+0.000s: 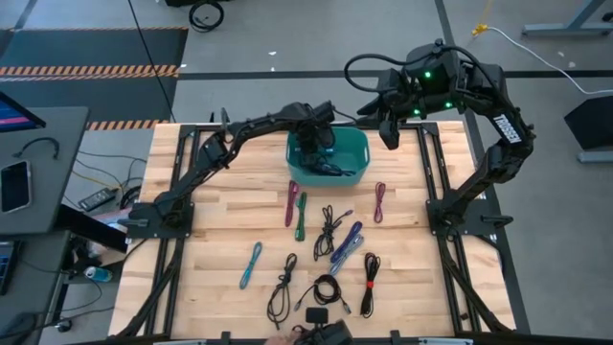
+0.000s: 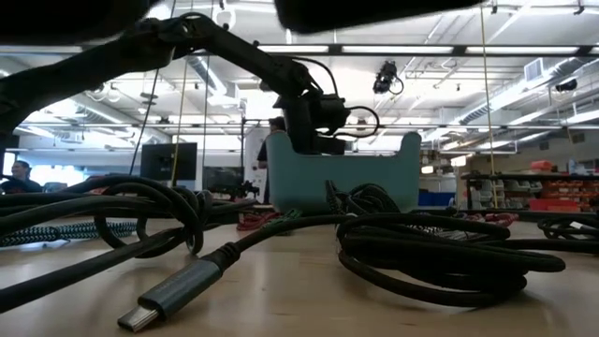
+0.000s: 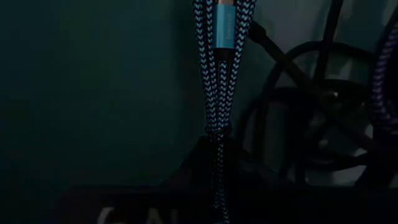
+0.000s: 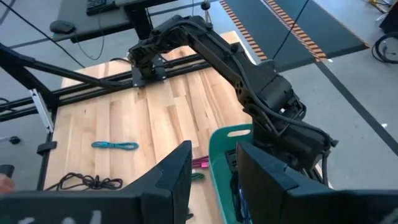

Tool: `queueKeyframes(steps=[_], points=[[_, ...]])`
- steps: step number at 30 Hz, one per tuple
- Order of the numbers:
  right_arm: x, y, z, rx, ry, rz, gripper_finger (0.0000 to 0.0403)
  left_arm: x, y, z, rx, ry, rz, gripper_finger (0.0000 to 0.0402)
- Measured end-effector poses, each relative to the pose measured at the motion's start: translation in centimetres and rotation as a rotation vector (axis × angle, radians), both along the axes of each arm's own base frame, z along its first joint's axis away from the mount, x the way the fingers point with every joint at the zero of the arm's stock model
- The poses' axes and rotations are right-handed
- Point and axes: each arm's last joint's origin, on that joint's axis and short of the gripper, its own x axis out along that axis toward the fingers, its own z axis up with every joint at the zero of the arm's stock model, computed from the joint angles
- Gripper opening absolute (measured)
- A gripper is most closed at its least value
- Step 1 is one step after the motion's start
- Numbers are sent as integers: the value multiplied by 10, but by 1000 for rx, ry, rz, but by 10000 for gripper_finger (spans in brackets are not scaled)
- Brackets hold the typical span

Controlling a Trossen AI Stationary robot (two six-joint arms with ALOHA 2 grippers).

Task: Pick and place USB-C Cables
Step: Put the top blue charger cable into the light blue bin

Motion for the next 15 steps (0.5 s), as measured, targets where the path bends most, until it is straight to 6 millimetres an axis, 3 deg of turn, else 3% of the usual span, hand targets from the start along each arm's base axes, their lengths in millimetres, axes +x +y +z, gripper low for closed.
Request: queueKeyframes(steps=[15], points=[[0, 0, 0, -10, 2, 7, 132, 11, -26, -1, 106, 73, -33, 19]])
